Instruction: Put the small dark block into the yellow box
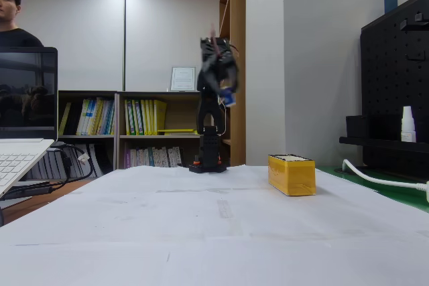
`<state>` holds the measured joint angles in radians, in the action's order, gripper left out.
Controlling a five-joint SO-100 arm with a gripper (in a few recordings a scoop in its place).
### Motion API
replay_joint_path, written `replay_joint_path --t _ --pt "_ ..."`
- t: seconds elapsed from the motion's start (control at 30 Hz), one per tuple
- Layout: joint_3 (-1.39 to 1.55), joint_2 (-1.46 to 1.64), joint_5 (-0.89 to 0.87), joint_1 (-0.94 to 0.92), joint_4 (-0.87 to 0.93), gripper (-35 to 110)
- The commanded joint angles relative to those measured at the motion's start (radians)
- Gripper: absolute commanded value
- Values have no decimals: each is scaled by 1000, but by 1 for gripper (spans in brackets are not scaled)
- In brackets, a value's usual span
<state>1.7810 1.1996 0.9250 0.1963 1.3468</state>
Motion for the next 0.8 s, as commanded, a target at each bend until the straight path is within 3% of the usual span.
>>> replay_joint_path --t 0.0,0.17,0.3,0.77 --pt "-91 -98 -20 126 -92 0" --pt "-259 -132 -34 242 -222 0" --pt "-293 -115 -29 296 -227 0" --pt "-394 -77 38 334 -311 0"
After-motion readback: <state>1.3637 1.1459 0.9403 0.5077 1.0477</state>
